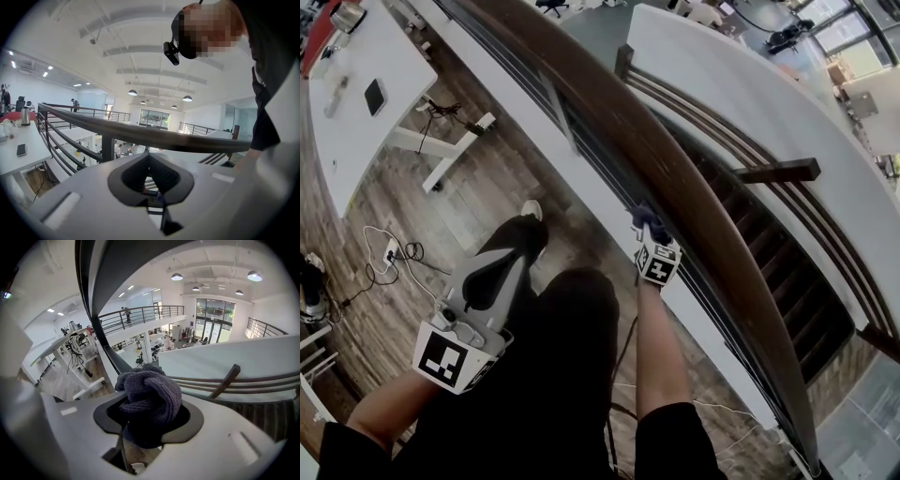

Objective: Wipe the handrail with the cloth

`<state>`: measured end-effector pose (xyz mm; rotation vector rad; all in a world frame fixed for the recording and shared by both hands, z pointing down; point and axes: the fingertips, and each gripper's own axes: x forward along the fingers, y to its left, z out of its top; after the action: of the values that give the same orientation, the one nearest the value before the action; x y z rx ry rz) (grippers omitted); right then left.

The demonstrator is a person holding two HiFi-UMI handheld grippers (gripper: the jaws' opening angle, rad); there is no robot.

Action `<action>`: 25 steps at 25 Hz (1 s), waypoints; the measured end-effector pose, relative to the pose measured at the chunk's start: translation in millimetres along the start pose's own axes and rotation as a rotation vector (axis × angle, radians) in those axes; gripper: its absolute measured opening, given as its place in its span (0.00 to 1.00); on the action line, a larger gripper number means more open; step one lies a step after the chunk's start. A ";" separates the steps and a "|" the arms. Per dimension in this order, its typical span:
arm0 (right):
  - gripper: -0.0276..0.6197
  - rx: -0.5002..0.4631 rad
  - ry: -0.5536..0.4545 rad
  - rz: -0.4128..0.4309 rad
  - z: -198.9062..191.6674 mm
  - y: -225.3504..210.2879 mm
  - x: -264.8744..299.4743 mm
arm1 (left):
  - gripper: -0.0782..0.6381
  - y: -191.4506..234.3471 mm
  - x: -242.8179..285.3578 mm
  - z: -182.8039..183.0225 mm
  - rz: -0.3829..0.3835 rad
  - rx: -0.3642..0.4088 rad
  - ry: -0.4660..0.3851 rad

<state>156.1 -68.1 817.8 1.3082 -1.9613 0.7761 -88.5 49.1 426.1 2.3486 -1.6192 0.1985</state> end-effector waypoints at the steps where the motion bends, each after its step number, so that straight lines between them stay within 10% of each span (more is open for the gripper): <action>1: 0.32 0.011 -0.008 0.001 0.2 -0.5 -0.5 | 0.11 -2.0 -0.6 -0.5 -0.004 0.001 0.002; 25: 0.32 0.192 0.031 -0.091 -54.0 -61.6 -48.6 | 0.11 -35.9 -11.3 4.0 -0.020 -0.034 0.034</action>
<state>238.3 -20.0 820.5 1.4767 -1.8253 0.9531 -59.4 69.9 413.8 2.3225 -1.5701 0.2032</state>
